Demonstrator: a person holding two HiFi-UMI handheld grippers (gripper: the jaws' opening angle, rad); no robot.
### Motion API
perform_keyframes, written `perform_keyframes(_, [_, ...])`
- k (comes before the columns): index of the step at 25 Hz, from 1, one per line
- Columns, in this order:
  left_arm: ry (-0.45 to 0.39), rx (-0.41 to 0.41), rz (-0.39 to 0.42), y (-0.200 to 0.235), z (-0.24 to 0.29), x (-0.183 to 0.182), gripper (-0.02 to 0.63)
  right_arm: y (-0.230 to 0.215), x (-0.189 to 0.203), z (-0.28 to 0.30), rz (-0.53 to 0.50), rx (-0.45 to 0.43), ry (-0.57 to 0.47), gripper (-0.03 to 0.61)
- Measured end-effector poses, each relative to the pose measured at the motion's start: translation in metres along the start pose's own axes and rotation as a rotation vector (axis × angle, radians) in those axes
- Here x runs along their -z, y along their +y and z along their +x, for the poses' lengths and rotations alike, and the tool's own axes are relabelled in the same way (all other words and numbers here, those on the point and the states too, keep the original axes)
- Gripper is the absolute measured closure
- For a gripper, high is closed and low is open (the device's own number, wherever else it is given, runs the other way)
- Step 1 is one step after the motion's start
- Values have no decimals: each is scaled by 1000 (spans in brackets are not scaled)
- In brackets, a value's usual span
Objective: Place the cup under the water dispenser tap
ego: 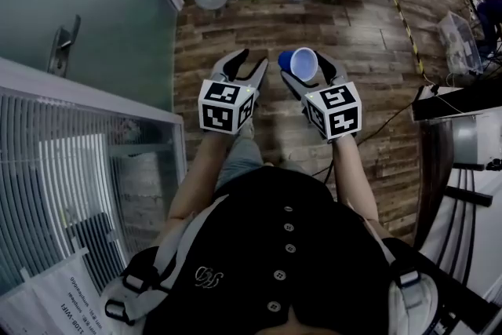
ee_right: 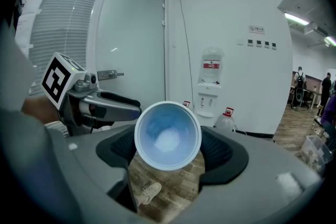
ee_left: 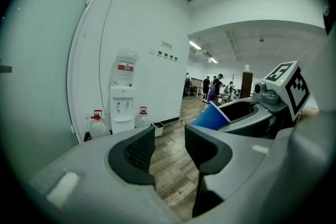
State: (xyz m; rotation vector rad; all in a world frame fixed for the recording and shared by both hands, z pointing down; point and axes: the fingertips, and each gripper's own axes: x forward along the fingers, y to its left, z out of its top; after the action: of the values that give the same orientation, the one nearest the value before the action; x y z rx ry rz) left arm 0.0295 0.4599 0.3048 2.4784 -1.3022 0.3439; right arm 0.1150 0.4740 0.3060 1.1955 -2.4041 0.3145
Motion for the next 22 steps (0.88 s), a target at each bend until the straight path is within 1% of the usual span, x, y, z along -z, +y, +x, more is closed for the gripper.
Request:
perform_keyframes(7, [2,3,-16,86,52,-35,440,-28,-46,87,8,10,2,216])
perform_keyframes(10, [8,29,7,116,76,-58,442,-44,-73,121,17,31,-8,216])
perform_keyframes(15, [1,72,35,159,112,-85,440,-65,-109,172,25,67,-29,216])
perform_keyframes(19, [11,92,44,186,135,-96,440,-79,-125,202,43,88,-30,216])
perform_keyframes(22, [24,100,32,203,149,-98,442,-86,-133,222,58,95,-23,216])
